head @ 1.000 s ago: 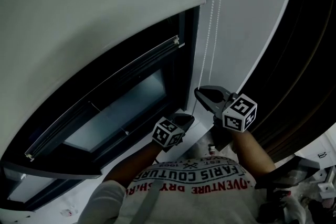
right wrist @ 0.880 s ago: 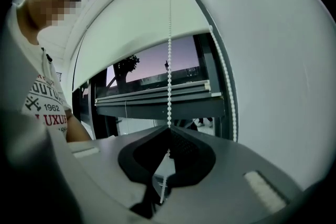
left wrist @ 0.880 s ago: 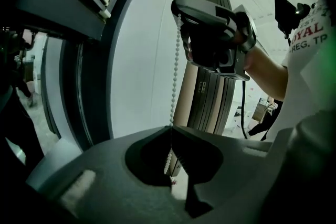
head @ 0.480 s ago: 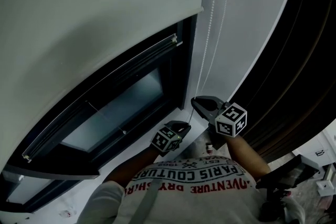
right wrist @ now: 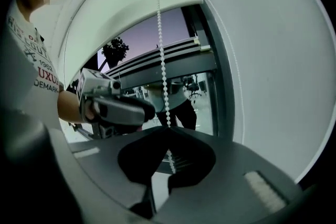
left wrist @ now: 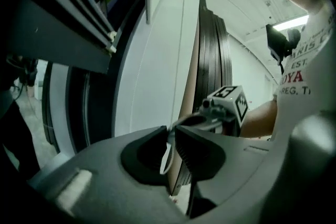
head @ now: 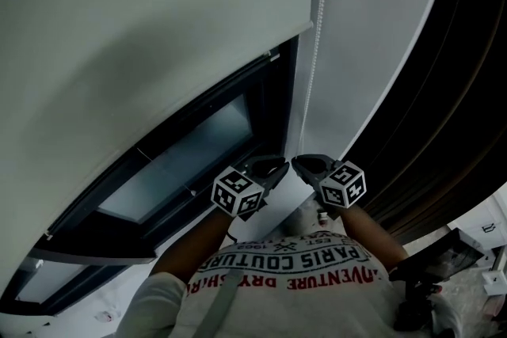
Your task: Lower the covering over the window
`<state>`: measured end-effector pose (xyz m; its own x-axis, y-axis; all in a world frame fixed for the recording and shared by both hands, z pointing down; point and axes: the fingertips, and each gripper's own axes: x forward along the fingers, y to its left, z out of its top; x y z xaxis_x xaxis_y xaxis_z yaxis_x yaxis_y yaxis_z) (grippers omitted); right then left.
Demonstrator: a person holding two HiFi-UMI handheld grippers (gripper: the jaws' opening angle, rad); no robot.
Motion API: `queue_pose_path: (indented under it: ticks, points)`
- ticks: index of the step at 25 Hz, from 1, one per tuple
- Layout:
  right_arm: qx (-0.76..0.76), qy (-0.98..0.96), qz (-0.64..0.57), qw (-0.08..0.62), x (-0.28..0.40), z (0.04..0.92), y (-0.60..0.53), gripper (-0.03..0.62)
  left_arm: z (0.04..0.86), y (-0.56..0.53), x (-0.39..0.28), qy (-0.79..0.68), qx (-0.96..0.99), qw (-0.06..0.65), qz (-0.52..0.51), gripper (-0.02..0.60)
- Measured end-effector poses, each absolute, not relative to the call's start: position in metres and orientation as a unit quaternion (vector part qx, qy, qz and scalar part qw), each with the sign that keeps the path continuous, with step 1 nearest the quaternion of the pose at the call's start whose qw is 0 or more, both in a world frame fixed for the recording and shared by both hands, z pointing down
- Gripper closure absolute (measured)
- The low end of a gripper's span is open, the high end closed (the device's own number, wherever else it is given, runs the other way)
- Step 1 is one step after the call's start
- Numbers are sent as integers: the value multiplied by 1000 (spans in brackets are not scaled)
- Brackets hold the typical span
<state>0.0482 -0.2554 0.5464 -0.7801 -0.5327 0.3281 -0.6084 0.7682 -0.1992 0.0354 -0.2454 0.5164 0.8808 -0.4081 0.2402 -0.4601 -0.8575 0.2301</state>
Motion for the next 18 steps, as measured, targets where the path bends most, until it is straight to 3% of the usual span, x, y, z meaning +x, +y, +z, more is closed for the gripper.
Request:
queue_pose_path:
  ticks: [9, 18]
  points:
    - [304, -934, 151, 115, 44, 550, -253, 592, 418, -251, 52, -218, 973, 64, 40, 523]
    - [289, -938, 161, 107, 50, 551, -259, 592, 358, -285, 73, -247, 969, 32, 10, 482]
